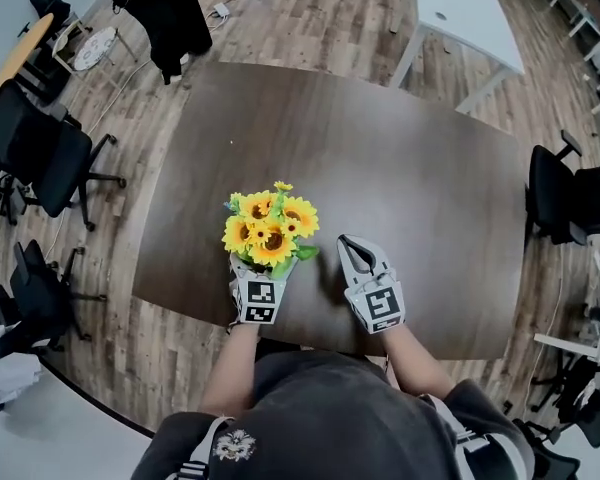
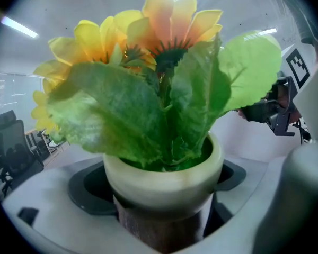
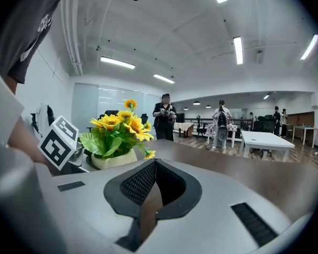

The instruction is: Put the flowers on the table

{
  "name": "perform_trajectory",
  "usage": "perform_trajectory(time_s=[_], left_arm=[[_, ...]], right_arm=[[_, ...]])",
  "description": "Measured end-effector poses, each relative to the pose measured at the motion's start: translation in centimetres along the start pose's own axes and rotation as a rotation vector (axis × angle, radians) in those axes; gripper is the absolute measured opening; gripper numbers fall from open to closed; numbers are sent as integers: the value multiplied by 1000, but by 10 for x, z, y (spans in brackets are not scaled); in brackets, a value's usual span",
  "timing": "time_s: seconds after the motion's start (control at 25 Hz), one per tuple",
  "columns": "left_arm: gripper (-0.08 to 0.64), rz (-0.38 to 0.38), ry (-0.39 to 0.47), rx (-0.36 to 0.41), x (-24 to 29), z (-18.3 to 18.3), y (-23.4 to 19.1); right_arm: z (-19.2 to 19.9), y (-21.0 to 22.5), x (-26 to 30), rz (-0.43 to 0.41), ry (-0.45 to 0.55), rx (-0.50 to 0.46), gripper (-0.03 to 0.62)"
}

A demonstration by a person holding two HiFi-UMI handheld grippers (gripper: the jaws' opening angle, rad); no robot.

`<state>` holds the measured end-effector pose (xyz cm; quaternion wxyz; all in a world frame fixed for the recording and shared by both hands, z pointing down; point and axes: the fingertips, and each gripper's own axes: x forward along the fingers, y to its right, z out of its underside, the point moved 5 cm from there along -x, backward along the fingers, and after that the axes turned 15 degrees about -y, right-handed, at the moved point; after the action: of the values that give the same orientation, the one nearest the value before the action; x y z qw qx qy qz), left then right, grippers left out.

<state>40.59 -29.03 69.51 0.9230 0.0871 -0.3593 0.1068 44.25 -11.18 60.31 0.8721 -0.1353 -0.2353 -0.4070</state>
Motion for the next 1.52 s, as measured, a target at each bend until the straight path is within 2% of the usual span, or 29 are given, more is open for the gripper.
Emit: perform_trajectory(time_s=[0.2, 0.44, 0.8, 0.96, 1.12, 1.52], left_arm=[[532, 29, -46, 9, 26, 4, -5], [532, 17, -76, 20, 38, 15, -9], [532, 49, -113, -30, 47, 18, -3], [532, 64, -137, -66, 47, 20, -5], [532, 63, -126, -52, 43, 11, -5], [534, 70, -140, -69, 40, 18, 4]], right_arm=[[6, 4, 8, 10, -31, 12, 23], [16, -3, 7, -2, -73, 31, 23], [23, -6, 0, -6, -89, 31, 23], [21, -10, 2, -13, -67, 29, 23], [17, -14, 0, -30, -57, 32, 23], [15, -13, -16, -35, -24, 29, 23]])
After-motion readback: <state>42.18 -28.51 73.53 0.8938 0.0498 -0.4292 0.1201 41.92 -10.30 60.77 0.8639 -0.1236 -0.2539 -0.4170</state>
